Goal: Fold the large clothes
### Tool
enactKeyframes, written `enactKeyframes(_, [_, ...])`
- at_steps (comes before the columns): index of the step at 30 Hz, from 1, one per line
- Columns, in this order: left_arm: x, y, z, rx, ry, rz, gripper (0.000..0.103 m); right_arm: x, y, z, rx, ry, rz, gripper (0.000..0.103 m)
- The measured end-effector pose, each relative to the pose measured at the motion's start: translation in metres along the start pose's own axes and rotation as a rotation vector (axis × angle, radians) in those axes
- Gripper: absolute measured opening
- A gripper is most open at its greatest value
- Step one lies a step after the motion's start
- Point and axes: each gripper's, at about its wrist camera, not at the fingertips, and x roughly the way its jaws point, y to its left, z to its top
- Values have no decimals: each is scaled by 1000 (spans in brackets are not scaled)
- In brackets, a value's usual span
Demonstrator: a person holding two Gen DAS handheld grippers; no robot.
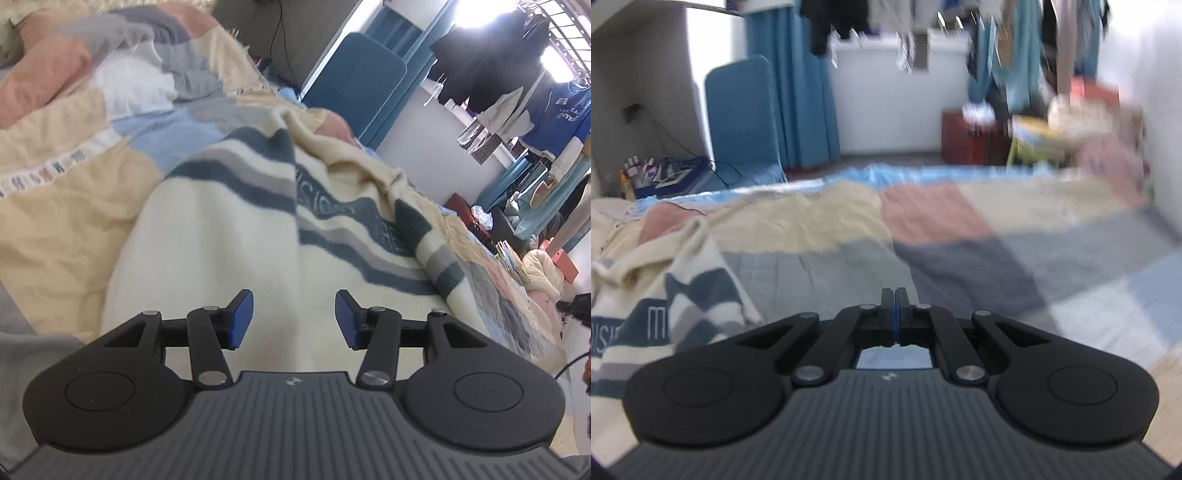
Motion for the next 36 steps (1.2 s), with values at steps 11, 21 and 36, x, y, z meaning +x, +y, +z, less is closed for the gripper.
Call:
enactKeyframes(11, [18,-22,-28,146,96,78,64,25,9,-77,-34,209,390,59])
enactKeyframes(21, [22,-45,-56,361,127,280,44,31,-4,-119,-350,271,313,64])
enactKeyframes(36, [-71,4,44,323,-51,377,6,-4,-11,-108,-342,25,235,18])
